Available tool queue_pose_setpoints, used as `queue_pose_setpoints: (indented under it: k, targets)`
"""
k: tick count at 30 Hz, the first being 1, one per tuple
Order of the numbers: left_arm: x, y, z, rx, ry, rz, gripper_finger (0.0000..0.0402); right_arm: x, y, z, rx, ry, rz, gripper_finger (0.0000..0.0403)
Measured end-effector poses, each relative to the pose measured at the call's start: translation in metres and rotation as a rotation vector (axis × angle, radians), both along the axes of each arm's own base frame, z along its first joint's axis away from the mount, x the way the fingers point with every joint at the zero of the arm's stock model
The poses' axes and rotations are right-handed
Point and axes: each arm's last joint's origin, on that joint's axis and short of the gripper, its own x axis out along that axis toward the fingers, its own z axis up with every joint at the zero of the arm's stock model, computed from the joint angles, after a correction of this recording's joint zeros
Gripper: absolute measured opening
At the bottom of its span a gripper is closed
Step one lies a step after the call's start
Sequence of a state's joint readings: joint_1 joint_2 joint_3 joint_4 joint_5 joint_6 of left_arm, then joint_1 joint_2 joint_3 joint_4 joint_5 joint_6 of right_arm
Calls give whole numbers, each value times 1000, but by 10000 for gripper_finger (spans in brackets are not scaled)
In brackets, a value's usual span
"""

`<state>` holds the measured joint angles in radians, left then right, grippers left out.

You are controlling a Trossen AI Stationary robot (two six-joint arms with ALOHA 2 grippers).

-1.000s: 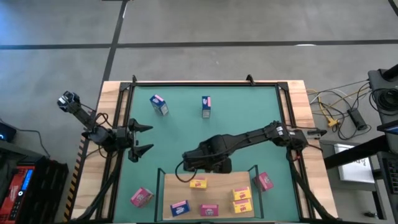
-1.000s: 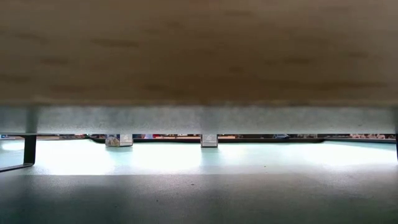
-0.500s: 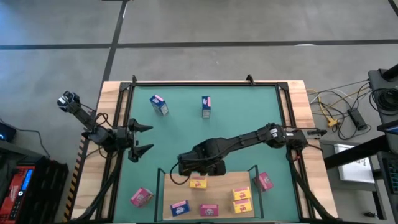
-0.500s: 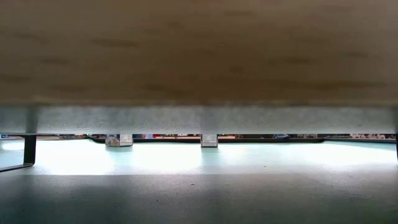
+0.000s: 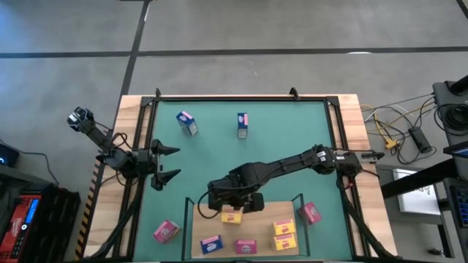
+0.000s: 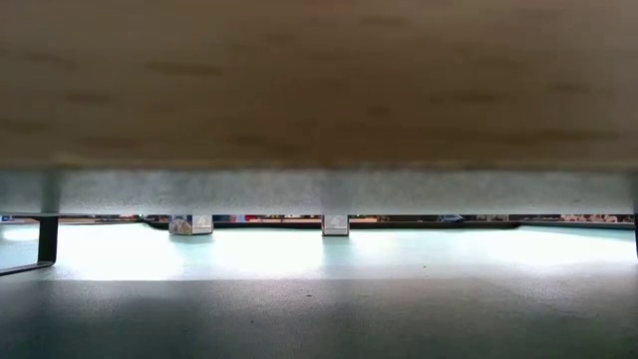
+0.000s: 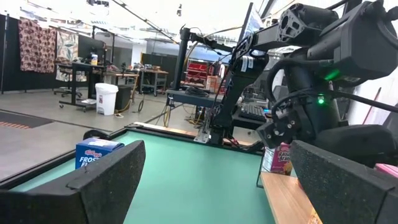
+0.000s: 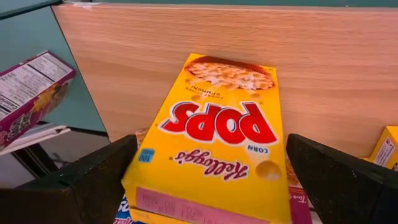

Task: Stack cereal on shelf
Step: Put the yellow cereal box on the shelf aligned with the other yellow cereal boxes

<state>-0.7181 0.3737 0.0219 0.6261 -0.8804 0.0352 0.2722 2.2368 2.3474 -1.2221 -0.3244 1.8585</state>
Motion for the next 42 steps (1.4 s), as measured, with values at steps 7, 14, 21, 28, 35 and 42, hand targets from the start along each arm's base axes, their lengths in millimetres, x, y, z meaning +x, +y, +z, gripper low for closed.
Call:
queue_pose_setpoints:
  k: [7, 14, 21, 28, 35, 42]
  targets:
    - [0, 0, 0, 0, 0, 0, 384, 1, 0, 0, 9, 3, -24, 400]
    - [0, 0, 0, 0, 0, 0, 384, 5, 6, 3, 38, -46, -50, 400]
    - [0, 0, 0, 0, 0, 0, 384, 4, 12, 3, 56, -34, -60, 400]
    - [0, 0, 0, 0, 0, 0, 384, 3, 13, 3, 51, -45, -19, 400]
    - [0, 0, 0, 0, 0, 0, 384, 3, 13, 3, 46, -52, -5, 397]
    - [0, 0, 0, 0, 0, 0, 384, 4, 13, 3, 39, -72, 23, 357]
